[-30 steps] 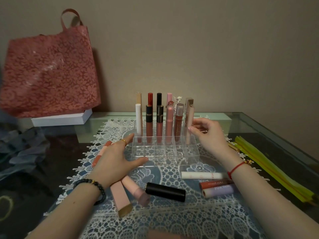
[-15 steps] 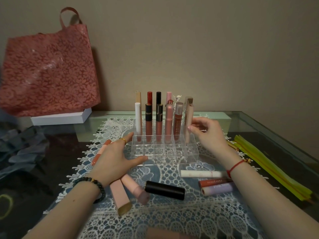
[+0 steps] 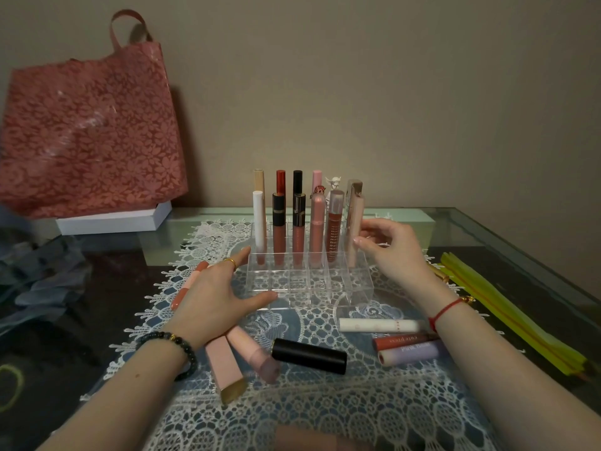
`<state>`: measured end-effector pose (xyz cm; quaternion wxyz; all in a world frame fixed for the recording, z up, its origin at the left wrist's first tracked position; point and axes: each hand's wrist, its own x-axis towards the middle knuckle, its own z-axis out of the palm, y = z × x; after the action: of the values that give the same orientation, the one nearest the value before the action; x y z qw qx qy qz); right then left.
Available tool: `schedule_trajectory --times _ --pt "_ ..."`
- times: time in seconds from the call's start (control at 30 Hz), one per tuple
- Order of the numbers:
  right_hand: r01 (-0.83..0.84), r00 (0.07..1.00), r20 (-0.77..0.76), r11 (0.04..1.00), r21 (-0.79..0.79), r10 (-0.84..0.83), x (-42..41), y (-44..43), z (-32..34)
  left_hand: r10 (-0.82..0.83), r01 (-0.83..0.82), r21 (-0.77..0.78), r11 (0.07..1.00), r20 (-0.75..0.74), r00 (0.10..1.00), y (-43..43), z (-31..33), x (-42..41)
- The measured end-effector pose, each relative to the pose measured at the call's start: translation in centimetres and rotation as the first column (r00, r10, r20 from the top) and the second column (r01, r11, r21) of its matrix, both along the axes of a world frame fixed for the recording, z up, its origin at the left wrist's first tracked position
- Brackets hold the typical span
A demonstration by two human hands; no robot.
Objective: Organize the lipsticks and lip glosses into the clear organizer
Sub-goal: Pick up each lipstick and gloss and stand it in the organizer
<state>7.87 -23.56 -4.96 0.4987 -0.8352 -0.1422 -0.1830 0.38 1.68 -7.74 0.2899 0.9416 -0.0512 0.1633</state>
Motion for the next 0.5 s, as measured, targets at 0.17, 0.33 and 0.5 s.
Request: schedule_trajectory --times 0.17,0.33,0.5 --pt "0.012 1.0 -0.008 1.0 -0.012 -0.012 0.0 -0.3 0.1 0.01 -0.01 -0.004 1.0 -0.018 1.0 0.1 -0.1 0.0" --pt "0.045 0.998 0.039 0.999 0.007 -0.045 -0.5 -1.4 1.2 0.007 -0.007 0.001 1.0 -0.015 1.0 0.1 0.0 0.0" --pt "0.066 0.993 0.09 0.996 0.063 -0.072 -2.2 -3.2 3.6 0.045 -0.046 0.042 0.998 0.007 0.999 -0.3 0.7 -0.7"
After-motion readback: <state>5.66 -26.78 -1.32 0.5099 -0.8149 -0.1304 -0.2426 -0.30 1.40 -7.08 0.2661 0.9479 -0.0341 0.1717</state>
